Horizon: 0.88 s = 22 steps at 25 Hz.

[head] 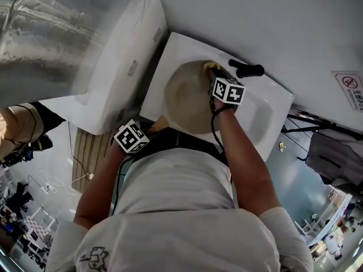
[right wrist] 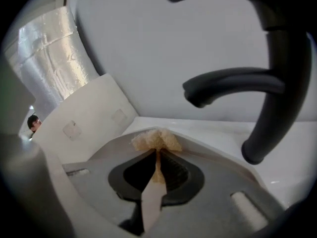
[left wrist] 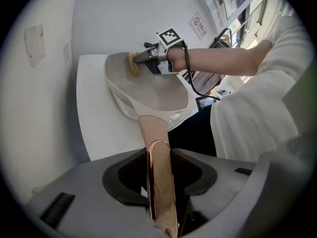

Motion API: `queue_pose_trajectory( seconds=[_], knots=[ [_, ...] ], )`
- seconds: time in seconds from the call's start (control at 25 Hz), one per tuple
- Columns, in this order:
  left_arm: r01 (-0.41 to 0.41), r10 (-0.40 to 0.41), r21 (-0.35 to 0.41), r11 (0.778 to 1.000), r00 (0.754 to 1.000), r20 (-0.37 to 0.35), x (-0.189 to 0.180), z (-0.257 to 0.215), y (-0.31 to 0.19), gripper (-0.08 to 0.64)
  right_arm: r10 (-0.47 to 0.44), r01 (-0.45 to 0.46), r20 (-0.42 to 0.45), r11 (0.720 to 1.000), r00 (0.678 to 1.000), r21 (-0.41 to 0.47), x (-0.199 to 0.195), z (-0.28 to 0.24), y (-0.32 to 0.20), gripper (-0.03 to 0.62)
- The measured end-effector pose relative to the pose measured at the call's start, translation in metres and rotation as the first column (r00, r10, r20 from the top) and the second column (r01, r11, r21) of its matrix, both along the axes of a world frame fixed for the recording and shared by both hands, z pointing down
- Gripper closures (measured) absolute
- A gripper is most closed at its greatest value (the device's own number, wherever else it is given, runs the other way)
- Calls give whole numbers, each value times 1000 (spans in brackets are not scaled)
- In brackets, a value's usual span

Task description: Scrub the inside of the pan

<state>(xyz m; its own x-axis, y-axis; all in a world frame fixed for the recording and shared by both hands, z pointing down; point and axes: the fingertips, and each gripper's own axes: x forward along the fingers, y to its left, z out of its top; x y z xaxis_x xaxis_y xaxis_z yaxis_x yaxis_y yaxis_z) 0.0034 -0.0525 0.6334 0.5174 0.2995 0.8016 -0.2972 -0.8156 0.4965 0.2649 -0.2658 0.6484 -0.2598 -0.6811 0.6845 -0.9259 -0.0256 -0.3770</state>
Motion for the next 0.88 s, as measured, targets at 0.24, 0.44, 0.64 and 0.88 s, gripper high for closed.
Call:
queue_pose_trajectory(
  seconds=[0.24, 0.44, 0.64, 0.88],
  knots=[
    [-7, 7, -2, 1000, 1000, 12, -4, 2, 1, 407, -201, 201, -54, 980, 978, -7, -39, 2, -19, 560],
    [-3, 3, -1, 1000, 1000, 10, -11, 1, -1, 407, -342, 342, -25, 940, 939, 0, -83, 4, -26, 560],
    [-7, 7, 1, 1000, 1000, -2, -10, 1, -3, 407, -497, 497, -13, 868, 868, -4, -137, 6, -18, 560],
    [8, -8, -13, 1000, 1000, -26, -14, -1, -3, 407, -682, 689, 113, 724, 723, -40, -197, 8, 32, 560]
  ],
)
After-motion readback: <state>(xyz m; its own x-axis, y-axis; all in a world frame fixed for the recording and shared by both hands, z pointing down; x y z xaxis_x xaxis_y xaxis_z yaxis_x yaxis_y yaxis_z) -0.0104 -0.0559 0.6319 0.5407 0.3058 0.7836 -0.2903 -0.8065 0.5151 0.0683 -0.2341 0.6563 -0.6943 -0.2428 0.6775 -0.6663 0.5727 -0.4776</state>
